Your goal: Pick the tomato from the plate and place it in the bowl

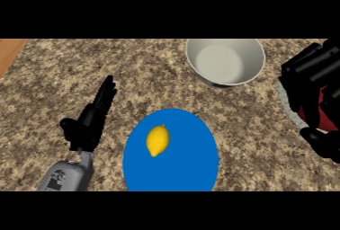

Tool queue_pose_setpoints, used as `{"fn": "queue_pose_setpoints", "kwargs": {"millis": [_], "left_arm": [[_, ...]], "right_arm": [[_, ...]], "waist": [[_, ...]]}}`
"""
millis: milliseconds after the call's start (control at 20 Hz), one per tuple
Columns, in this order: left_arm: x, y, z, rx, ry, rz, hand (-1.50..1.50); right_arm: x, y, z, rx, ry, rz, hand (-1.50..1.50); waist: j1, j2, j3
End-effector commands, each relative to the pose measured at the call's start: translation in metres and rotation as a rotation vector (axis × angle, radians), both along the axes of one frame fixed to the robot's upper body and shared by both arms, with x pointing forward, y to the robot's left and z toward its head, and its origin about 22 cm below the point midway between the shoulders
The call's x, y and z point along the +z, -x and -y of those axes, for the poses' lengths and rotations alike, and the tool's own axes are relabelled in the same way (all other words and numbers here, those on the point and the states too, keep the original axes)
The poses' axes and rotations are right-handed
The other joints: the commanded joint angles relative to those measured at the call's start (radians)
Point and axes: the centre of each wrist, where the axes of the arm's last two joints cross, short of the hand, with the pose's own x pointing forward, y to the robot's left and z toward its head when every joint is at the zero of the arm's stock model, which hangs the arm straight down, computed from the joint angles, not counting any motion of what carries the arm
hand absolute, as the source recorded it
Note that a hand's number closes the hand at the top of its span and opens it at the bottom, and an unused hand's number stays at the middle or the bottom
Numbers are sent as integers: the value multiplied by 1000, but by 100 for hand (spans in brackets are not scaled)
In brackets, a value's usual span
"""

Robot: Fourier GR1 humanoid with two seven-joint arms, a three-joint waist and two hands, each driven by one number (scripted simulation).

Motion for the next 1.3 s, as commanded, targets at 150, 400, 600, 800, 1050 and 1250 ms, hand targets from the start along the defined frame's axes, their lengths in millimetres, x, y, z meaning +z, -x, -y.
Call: {"fn": "queue_pose_setpoints", "kwargs": {"millis": [150,400,600,800,1050,1250], "left_arm": [[10,-5,-4,-12,-10,14,0],[2,-8,-4,-7,3,0,0],[0,-2,-3,-21,-4,19,0],[-1,-3,-5,-22,-3,8,0],[-3,-4,-10,-32,-2,10,0],[21,-15,4,-38,0,31,0]], "right_arm": [[7,-62,0,-105,106,137,150],[-22,-102,-23,-158,106,151,150],[-48,-128,-34,-213,154,186,150],[-64,-147,-38,-236,160,196,150],[-104,-153,-38,-182,292,143,150],[-116,-157,-28,-175,366,-2,-150]], "waist": [[13,-2,0],[0,-3,0],[27,6,0],[20,4,0],[30,12,0],[41,17,1]]}}
